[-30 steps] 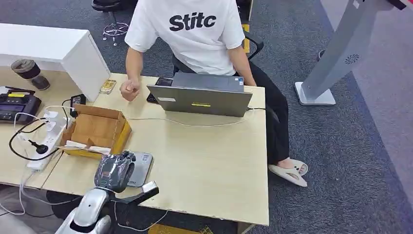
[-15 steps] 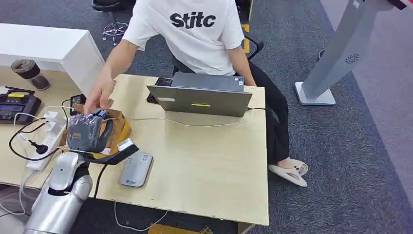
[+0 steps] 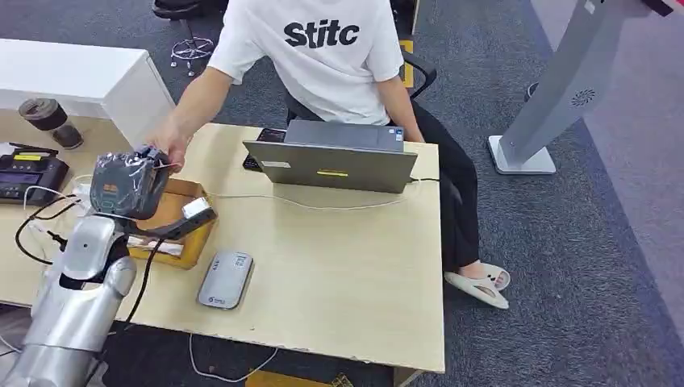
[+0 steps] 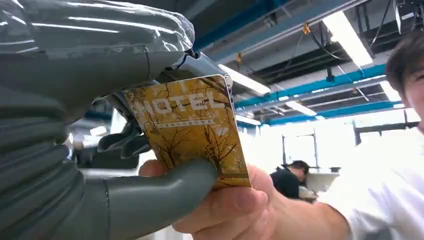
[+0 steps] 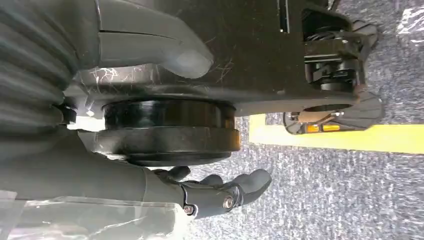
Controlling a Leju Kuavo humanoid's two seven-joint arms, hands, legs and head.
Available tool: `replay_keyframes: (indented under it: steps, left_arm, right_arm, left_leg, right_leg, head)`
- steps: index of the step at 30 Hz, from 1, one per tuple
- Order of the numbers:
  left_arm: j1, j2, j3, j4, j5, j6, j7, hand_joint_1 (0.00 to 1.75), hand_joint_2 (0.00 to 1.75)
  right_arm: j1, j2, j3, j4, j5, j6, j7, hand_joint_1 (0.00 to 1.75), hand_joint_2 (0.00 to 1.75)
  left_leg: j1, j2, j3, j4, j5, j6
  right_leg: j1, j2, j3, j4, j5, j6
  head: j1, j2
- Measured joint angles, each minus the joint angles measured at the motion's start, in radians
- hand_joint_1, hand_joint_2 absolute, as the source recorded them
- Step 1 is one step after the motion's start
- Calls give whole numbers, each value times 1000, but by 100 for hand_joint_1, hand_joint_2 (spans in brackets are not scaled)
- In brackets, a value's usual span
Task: Pass the card to the sensor for recognition and then transmit it.
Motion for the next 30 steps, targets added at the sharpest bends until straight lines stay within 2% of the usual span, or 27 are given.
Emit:
replay_keyframes:
  steps: [1, 2, 4, 7, 9, 10, 11, 13, 14, 18, 25, 30]
  left_arm:
    - [-28, 5, -3, 13, -19, -6, 6, 161, 175]
    - [-55, 6, -8, 27, -35, -8, 18, 0, 175]
    - [-92, 3, -10, 45, -48, -1, 47, 0, 175]
    - [-135, -14, -11, 74, -42, 69, 94, 0, 175]
    - [-146, -25, -11, 90, -28, 102, 101, 0, 175]
    - [-153, -31, -11, 106, -8, 117, 89, 0, 175]
    - [-163, -34, -11, 128, 10, 135, 76, 0, 175]
    - [-185, -38, -11, 176, 38, 166, 65, 0, 175]
    - [-191, -39, -11, 195, 46, 174, 61, 0, 175]
    - [-193, -40, -11, 240, 58, 170, 63, 0, 175]
    - [-185, -38, -11, 283, 100, 190, 49, 0, 175]
    - [-112, -26, -11, 259, 165, 211, 5, 0, 175]
  right_arm:
    - [0, 0, 0, 0, 0, 4, 5, 0, 175]
    - [-1, 0, 0, 0, 0, 6, 5, 0, 175]
    - [-1, 0, 0, 0, 0, 3, 5, 0, 175]
    - [-2, 0, 0, 0, 3, -5, 4, 0, 175]
    - [-3, -2, 0, -1, 17, -21, -18, 0, 175]
    - [-6, -20, 0, -9, 31, -19, -44, 0, 175]
    - [-13, -66, -1, -30, 38, 15, -32, 0, 175]
    - [-14, -159, -20, -137, 71, 142, 67, 0, 175]
    - [0, -192, -34, -177, 98, 164, 101, 0, 175]
    - [0, -266, -112, -272, 198, 171, 114, 0, 175]
    - [4, -280, -161, -323, 222, 171, 102, 0, 175]
    - [33, -289, -197, -357, 234, 172, 91, 0, 175]
  left_leg:
    - [0, 0, 0, 0, 0, 0]
    - [1, 0, 0, 0, 0, -1]
    - [1, 0, 0, 0, 0, 0]
    - [0, 0, 0, 0, 0, 0]
    - [0, 0, 0, 0, 0, 0]
    - [0, 1, -1, 1, 0, 0]
    - [-1, 2, -1, 1, 0, 0]
    - [-4, 3, -1, 1, 1, 1]
    - [-4, 2, -2, 1, 2, 2]
    - [-4, 7, -5, 2, 3, 4]
    - [-5, 7, -5, 1, 4, 4]
    - [-5, 7, -6, 1, 4, 4]
  right_leg:
    - [0, 0, 0, 0, 0, -1]
    - [0, 0, 0, 0, 1, -1]
    - [0, 1, 0, 0, 1, -1]
    - [0, 0, 0, 0, 1, -1]
    - [0, 1, -1, 0, 1, -1]
    - [0, 1, -1, 0, 1, 0]
    - [0, 1, -2, 0, 2, 0]
    - [-2, 2, -3, -1, 3, 2]
    - [-2, 1, -3, -1, 3, 3]
    - [-2, 6, -7, -1, 8, 4]
    - [-2, 6, -7, 0, 8, 5]
    - [-2, 6, -8, 0, 7, 4]
  head:
    - [0, 0]
    - [0, 0]
    - [0, 0]
    - [0, 0]
    - [0, 0]
    - [0, 0]
    - [0, 0]
    - [-2, 0]
    - [-5, 0]
    - [0, 0]
    - [-3, 0]
    - [-2, 0]
